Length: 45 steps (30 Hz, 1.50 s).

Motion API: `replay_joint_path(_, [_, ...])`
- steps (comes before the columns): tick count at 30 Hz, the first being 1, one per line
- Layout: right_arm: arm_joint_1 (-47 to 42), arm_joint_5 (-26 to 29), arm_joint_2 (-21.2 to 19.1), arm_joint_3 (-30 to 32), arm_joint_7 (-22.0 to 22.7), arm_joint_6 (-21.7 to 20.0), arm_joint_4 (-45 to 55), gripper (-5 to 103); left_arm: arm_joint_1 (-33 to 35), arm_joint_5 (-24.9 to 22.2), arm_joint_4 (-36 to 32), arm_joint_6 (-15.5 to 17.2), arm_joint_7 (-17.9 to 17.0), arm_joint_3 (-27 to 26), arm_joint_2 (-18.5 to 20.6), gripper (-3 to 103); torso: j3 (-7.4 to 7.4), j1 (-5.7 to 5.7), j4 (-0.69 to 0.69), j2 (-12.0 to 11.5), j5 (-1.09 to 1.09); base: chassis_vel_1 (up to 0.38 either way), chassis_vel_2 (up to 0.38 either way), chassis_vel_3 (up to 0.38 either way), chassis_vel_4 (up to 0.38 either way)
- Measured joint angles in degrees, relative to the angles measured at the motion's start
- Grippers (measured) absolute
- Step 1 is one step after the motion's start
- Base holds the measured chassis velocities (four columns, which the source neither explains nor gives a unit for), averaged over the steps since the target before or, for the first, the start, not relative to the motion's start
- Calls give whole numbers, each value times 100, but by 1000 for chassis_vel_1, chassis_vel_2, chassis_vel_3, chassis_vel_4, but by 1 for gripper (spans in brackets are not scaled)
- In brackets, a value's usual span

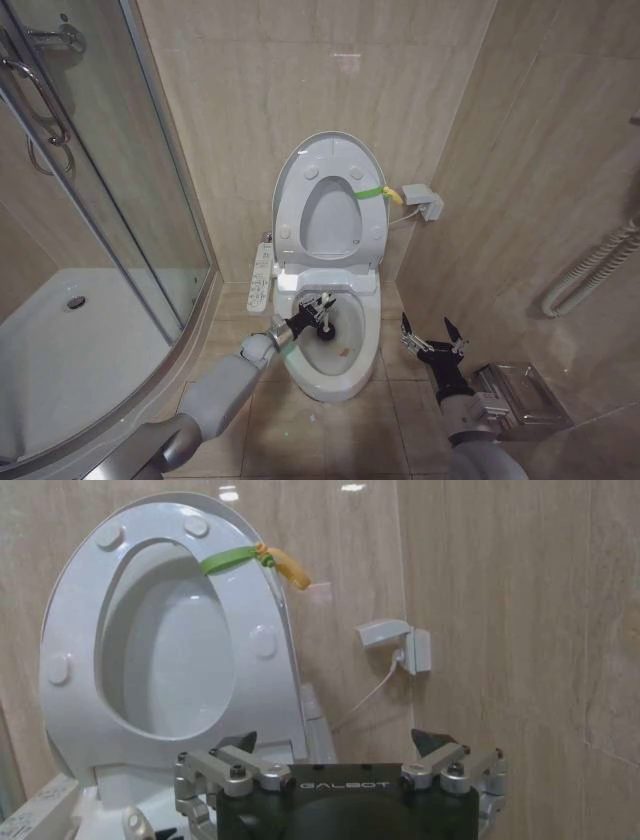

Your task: Open the toilet lid, clean the toilet bowl with a toilet brush, close the toilet lid, and flush.

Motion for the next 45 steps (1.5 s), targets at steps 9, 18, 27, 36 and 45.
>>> replay_joint_path(9, [0,0,0,0,-2,0,0,100,-96,204,549,-122,118,-304,-287,20,0,0,0,0,-1,0,0,0,0])
replay_joint_path(18, [0,0,0,0,-2,0,0,100,-181,435,92,-142,-39,-383,-566,20,2,1,-2,0,-1,0,0,0,0])
replay_joint_path(27, [0,0,0,0,-1,0,0,100,229,461,-865,139,-520,36,-492,20,1,0,-1,0,-1,0,0,0,0])
replay_joint_path(36, [0,0,0,0,0,0,0,100,309,357,-1165,103,-567,215,-353,20,1,0,1,0,-1,0,0,0,0])
replay_joint_path(45, [0,0,0,0,0,0,0,100,-88,322,-1398,231,-687,456,-600,20,1,1,-2,0,0,0,0,0,0])
